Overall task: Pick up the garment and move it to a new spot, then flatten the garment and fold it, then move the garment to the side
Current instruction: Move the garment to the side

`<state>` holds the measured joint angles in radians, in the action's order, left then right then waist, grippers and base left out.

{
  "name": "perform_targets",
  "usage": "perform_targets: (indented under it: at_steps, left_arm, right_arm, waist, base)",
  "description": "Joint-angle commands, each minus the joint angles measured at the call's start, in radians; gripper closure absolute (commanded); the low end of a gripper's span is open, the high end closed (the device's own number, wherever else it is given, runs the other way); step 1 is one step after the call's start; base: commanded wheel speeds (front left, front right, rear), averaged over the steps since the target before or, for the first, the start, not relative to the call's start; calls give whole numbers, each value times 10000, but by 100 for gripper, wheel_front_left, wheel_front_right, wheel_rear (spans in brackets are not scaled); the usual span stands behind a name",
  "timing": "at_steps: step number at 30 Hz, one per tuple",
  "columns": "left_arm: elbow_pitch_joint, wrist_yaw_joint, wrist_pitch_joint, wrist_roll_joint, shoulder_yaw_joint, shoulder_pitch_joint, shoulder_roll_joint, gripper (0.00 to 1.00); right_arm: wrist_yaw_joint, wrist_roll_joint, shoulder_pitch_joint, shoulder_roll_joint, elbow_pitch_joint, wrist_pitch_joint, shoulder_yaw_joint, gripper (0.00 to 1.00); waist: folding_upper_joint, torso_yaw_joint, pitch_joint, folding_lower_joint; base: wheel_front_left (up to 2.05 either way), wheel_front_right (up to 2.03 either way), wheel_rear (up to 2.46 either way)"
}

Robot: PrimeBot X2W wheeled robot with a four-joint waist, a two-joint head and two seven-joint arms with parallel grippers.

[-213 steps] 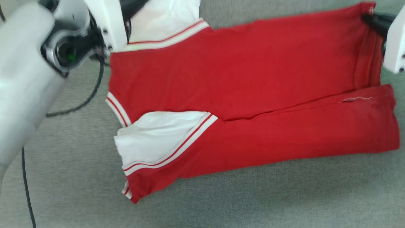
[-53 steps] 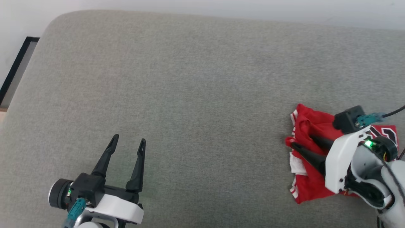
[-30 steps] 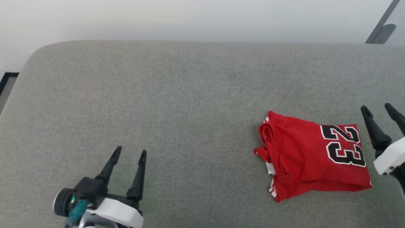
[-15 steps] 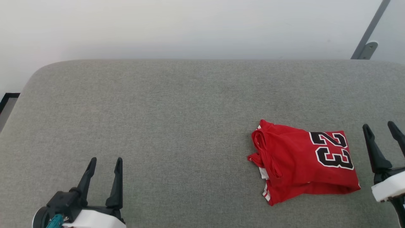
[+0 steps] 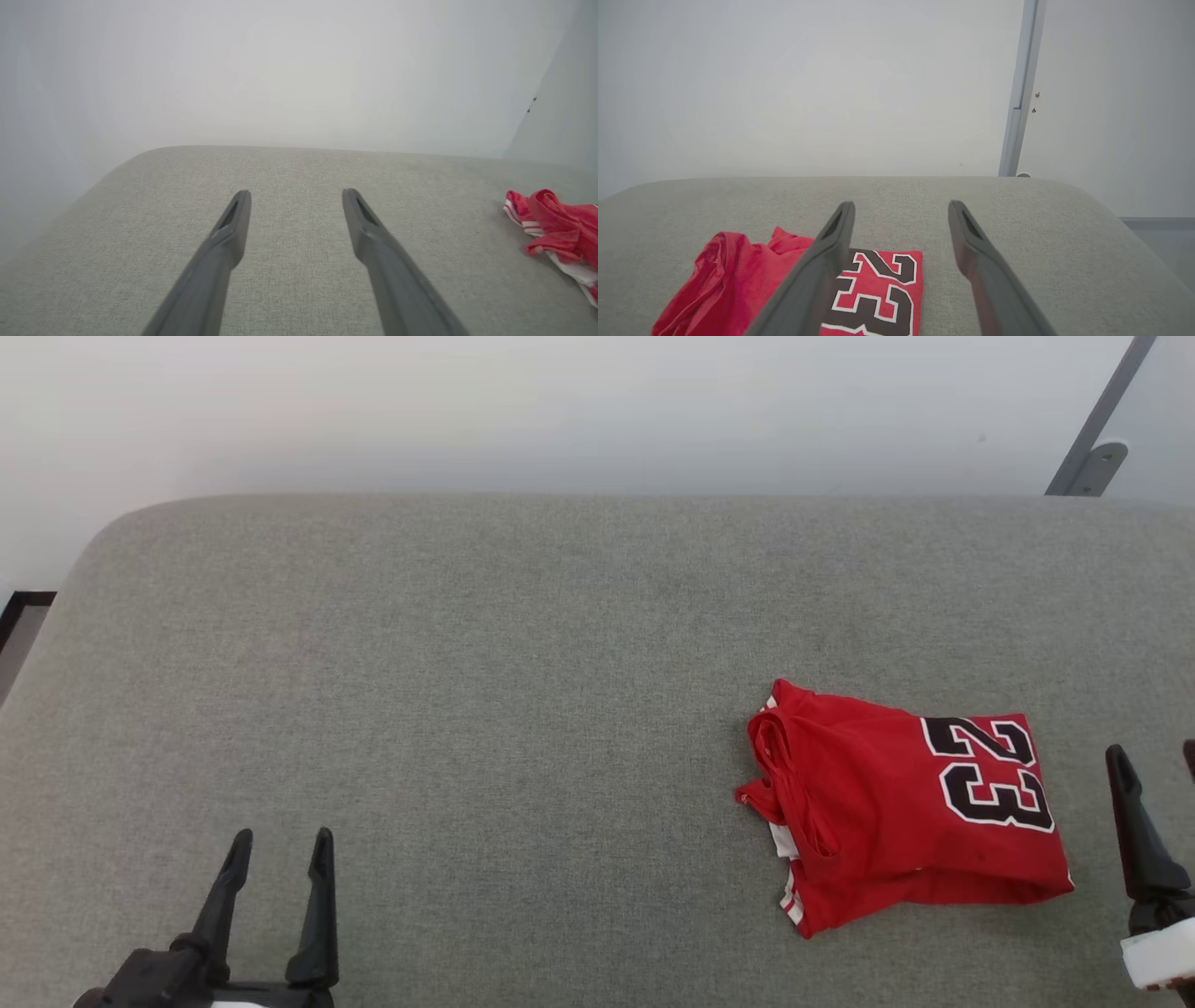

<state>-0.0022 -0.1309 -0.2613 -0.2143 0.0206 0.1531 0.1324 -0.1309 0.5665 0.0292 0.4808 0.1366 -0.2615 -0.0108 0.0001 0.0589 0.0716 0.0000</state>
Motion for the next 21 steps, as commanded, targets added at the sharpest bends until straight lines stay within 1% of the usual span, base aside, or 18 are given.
perform_targets:
  at_steps: [1, 7, 12, 14, 16, 18, 21]
  left_arm:
    - [-69, 7, -53, 121, 41, 65, 10, 0]
    - [-118, 7, -53, 212, -64, -166, -25, 0]
    - [-238, 7, -53, 189, -129, -269, -52, 0]
    - [-228, 7, -53, 182, -147, -265, -80, 0]
    - [-185, 7, -53, 189, -199, -305, -99, 0]
    - [-170, 7, -53, 220, -219, -407, -129, 0]
    - [-141, 7, -53, 243, -344, -657, -137, 0]
  right_arm:
    - [3, -62, 62, -47, -50, -43, -36, 0]
    - [5, -25, 9, -201, -220, 106, -2, 0]
    - [5, 32, -97, -111, -220, 447, 125, 0]
    - [5, -124, -221, 57, -203, 679, 259, 0]
    - [5, -190, -390, 237, -142, 1086, 377, 0]
    - [5, -214, -669, 533, -101, 1713, 569, 0]
    - [6, 11, -1115, 1141, 32, 3207, 931, 0]
  waist:
    - [-1, -7, 33, 0]
    - [-1, 26, 144, 0]
    - [-1, 42, 320, 0]
    - [-1, 26, 413, 0]
    - [-1, 5, 507, 0]
    - [-1, -24, 628, 0]
    - [-1, -34, 849, 0]
  base:
    - [0, 0, 0]
    - [0, 0, 0]
    - [0, 0, 0]
    - [0, 0, 0]
    - [0, 0, 0]
    - [0, 0, 0]
    - [0, 0, 0]
